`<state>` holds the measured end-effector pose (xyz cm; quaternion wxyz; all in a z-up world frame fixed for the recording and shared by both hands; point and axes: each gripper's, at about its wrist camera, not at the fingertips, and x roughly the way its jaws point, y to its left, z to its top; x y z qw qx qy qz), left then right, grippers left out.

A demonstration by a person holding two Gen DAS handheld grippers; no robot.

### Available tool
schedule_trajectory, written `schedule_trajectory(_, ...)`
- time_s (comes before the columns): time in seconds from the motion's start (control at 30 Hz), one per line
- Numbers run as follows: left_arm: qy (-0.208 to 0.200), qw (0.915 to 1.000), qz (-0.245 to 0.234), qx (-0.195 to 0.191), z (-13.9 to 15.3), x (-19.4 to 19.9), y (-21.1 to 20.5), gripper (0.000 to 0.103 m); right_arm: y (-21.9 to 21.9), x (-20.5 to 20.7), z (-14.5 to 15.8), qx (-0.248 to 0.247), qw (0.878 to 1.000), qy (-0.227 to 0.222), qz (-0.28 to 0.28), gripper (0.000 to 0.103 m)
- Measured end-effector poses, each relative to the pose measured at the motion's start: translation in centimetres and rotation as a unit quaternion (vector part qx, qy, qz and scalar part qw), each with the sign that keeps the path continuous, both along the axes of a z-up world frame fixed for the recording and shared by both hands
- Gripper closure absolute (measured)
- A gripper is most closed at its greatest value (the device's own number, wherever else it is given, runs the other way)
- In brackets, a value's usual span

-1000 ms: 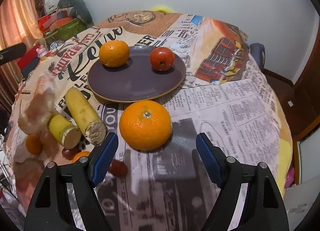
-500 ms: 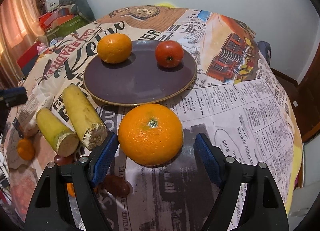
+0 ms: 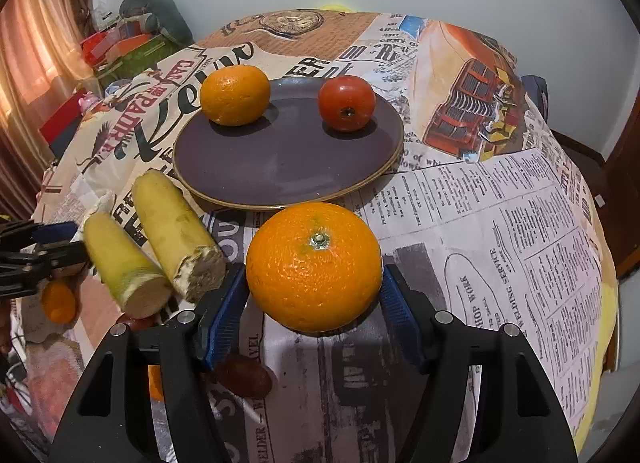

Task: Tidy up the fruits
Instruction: 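Lift the pomelo segment with the left tool while the right tool grasps the large orange, then carry pomelo segment and large orange onto the dark plate and release both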

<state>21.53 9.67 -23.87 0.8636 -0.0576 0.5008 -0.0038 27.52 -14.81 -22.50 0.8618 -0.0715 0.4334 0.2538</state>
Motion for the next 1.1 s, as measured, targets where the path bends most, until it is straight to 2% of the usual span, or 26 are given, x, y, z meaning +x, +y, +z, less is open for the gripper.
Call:
schedule_trajectory(0.07,-0.002,1.0000,-0.001,0.009,-0.2,0.7,-0.3,0.052,-0.1,-0.2,0.1,0.000,1.000,0.000,0.000,0.040)
schedule_trajectory(0.1,-0.003,0.9999,-0.003,0.010,-0.3,0.9,-0.3,0.058,-0.2,-0.3,0.1,0.000,1.000,0.000,0.000,0.040)
schedule_trajectory(0.3,-0.014,0.9998,0.009,0.009,0.2,1.3,0.3,0.060,-1.2,-0.6,0.9,0.004,1.000,-0.007,-0.007,0.040)
schedule_trajectory(0.5,-0.052,0.9984,0.021,0.002,3.4,0.8,0.9,0.061,-2.2,-0.4,2.4,0.019,0.999,-0.023,-0.021,0.040)
schedule_trajectory(0.73,-0.114,0.9935,-0.004,-0.008,7.7,2.4,-1.1,0.061,-2.5,0.4,4.6,0.029,0.998,-0.055,-0.030,0.040)
schedule_trajectory(1.1,-0.153,0.9866,-0.050,-0.024,10.2,7.3,-5.0,0.061,-2.0,3.0,6.6,0.035,0.995,-0.093,-0.031,0.040)
